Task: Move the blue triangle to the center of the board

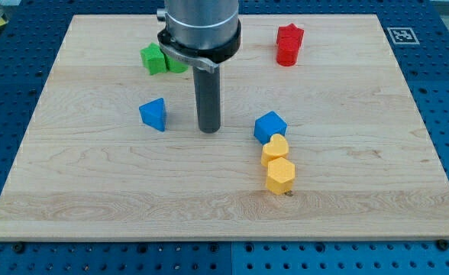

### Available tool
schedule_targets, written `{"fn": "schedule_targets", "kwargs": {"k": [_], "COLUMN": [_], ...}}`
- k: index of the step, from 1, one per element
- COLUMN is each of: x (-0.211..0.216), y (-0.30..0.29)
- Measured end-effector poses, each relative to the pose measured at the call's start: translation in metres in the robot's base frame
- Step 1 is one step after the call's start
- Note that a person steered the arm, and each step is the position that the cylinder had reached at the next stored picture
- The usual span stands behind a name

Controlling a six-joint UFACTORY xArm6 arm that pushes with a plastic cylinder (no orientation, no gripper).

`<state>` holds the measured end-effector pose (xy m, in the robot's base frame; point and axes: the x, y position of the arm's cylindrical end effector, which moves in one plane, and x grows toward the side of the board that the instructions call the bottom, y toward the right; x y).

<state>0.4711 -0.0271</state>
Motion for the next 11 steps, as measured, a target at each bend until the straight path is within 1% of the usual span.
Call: {"fn": "schedule_targets", "kwargs": {"k": [1, 2, 3, 4, 5, 6, 7, 8, 9, 10, 11], "x": [0.030, 0.041, 0.027, -0.008, -0.008, -0.007, -0.007, -0.008, -0.022, -0.023, -0.023], "y": [-0.015, -0.056, -0.125, -0.165, -0.102, -0.093, -0.101, -0.095, -0.085, -0.052, -0.051]}}
